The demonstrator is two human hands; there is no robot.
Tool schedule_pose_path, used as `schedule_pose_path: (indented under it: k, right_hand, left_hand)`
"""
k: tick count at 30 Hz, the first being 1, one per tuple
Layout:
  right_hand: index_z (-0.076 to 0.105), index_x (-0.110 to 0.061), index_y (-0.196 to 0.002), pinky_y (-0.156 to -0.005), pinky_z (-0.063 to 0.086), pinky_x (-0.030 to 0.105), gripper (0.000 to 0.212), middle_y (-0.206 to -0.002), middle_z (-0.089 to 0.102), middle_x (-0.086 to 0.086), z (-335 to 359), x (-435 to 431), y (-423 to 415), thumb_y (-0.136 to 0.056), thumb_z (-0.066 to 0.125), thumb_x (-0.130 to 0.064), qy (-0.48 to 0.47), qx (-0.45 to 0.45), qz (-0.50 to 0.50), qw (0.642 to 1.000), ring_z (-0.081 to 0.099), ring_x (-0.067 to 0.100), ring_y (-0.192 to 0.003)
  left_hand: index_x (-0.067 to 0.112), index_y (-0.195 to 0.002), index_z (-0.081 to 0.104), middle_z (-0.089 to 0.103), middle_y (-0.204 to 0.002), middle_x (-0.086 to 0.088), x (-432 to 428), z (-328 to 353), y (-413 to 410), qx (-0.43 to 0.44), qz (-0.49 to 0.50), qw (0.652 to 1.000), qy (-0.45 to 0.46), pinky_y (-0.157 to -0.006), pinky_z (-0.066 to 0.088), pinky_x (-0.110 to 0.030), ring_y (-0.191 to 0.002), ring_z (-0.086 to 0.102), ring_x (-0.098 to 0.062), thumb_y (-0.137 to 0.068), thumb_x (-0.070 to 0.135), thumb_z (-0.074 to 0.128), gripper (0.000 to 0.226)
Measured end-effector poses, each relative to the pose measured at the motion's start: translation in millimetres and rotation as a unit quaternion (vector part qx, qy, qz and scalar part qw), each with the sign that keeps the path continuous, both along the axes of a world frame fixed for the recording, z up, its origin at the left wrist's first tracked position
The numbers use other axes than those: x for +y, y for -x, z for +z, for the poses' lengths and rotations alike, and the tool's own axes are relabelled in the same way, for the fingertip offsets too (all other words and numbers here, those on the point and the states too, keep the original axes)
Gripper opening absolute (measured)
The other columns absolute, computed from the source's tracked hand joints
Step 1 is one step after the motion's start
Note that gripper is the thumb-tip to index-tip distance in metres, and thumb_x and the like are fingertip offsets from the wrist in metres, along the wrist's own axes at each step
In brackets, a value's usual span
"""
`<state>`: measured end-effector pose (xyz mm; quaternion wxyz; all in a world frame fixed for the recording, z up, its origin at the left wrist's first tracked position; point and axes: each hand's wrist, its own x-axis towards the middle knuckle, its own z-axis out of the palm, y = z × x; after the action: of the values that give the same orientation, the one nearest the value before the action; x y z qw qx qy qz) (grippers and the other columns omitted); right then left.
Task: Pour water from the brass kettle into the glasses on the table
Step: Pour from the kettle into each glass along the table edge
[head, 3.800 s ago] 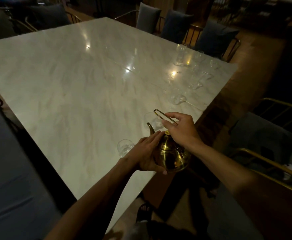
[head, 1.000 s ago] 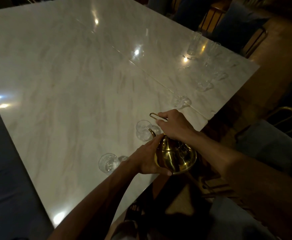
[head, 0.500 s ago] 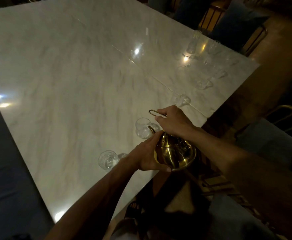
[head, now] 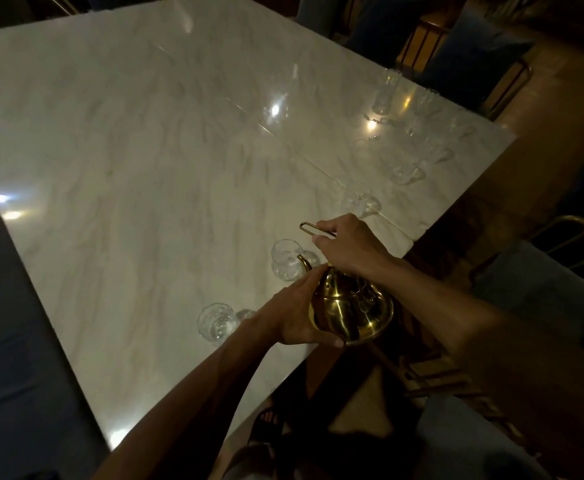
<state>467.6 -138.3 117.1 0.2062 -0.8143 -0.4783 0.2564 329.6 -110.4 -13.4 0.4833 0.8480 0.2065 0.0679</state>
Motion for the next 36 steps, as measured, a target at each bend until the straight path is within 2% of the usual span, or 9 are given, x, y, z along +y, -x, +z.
schedule_pose_path:
  k: [11, 22, 25, 29, 32, 36]
  right_hand:
    - [0.054, -0.016, -0.137, -0.099, 0.044, 0.031, 0.047, -0.143, 0.054, 0.005, 2.6, -0.7, 0.7, -0.093, 0.059, -0.029, -0.002, -0.006, 0.005, 1.0, 0.053, 0.021, -0.128]
    - [0.053, -0.016, -0.138, -0.102, 0.04, 0.03, 0.047, -0.145, 0.052, 0.003, 0.6, -4.7, -1.4, -0.093, 0.059, -0.029, -0.017, 0.004, 0.003, 1.0, 0.048, 0.02, -0.133]
    - [0.054, -0.014, -0.138, -0.103, 0.038, 0.027, 0.047, -0.144, 0.053, 0.003, -0.6, -8.8, -3.0, -0.093, 0.059, -0.028, -0.029, 0.013, 0.0, 0.999, 0.047, 0.018, -0.134]
    - [0.058, -0.014, -0.134, -0.102, 0.039, 0.026, 0.045, -0.139, 0.058, 0.002, -3.2, -17.1, -6.4, -0.092, 0.061, -0.028, -0.062, 0.039, -0.022, 0.997, 0.051, 0.016, -0.13]
    - [0.06, -0.015, -0.131, -0.101, 0.04, 0.024, 0.043, -0.137, 0.059, 0.001, -6.4, -24.2, -11.8, -0.09, 0.062, -0.027, -0.093, 0.07, -0.046, 0.992, 0.053, 0.016, -0.128]
    - [0.063, -0.016, -0.127, -0.099, 0.042, 0.021, 0.041, -0.134, 0.061, 0.001, -9.3, -33.1, -20.7, -0.088, 0.065, -0.025, -0.14, 0.115, -0.07, 0.981, 0.054, 0.013, -0.126]
  left_hand:
    - [0.04, -0.162, 0.011, 0.039, -0.161, 0.012, -3.9, 2.6, 1.3, 0.003, 0.006, 1.0, -0.005, -0.115, 0.046, -0.051, -0.147, 0.044, -0.015, -0.058, 0.062, 0.094, 0.135]
    - [0.04, -0.162, 0.012, 0.038, -0.161, 0.013, -5.3, 6.2, 2.3, 0.003, 0.003, 1.0, -0.012, -0.115, 0.047, -0.052, -0.147, 0.044, -0.015, -0.057, 0.063, 0.093, 0.135]
    - [0.04, -0.161, 0.013, 0.04, -0.16, 0.012, -5.8, 8.8, 2.6, 0.007, 0.001, 1.0, -0.028, -0.115, 0.047, -0.05, -0.145, 0.047, -0.016, -0.058, 0.06, 0.094, 0.133]
    - [0.03, -0.162, 0.018, 0.045, -0.157, 0.009, -7.4, 11.2, 2.1, 0.005, 0.003, 0.996, -0.084, -0.115, 0.047, -0.044, -0.14, 0.051, -0.015, -0.06, 0.061, 0.094, 0.131]
    - [0.025, -0.163, 0.015, 0.041, -0.161, 0.006, -6.6, 9.2, -0.6, 0.022, 0.001, 0.992, -0.126, -0.118, 0.041, -0.05, -0.144, 0.046, -0.018, -0.059, 0.073, 0.087, 0.135]
    - [0.022, -0.166, 0.006, 0.024, -0.171, -0.004, -7.5, 11.3, -4.8, 0.059, 0.001, 0.982, -0.177, -0.127, 0.022, -0.054, -0.156, 0.028, -0.024, -0.061, 0.079, 0.081, 0.141]
